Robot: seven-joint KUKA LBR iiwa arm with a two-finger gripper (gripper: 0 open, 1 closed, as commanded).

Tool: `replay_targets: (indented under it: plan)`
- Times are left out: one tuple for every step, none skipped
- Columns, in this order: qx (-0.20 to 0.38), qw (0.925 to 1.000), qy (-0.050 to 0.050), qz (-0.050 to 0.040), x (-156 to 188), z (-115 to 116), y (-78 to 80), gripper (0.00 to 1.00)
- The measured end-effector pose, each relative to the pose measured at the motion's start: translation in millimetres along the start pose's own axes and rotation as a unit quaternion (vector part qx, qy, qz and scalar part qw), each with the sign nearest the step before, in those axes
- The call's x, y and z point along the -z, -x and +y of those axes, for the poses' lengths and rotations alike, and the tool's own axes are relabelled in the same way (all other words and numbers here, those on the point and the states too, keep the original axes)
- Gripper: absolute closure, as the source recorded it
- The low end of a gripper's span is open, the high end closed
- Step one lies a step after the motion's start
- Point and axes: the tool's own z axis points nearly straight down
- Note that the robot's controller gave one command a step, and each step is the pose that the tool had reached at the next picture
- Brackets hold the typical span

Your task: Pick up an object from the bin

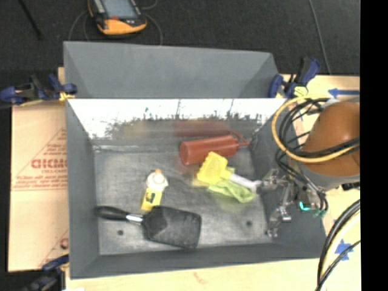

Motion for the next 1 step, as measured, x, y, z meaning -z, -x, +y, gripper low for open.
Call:
replay_targets:
  plan:
    - [0.002, 1.0000, -0.001, -0.0039, 4.0, 0.4, 2.1, 0.00]
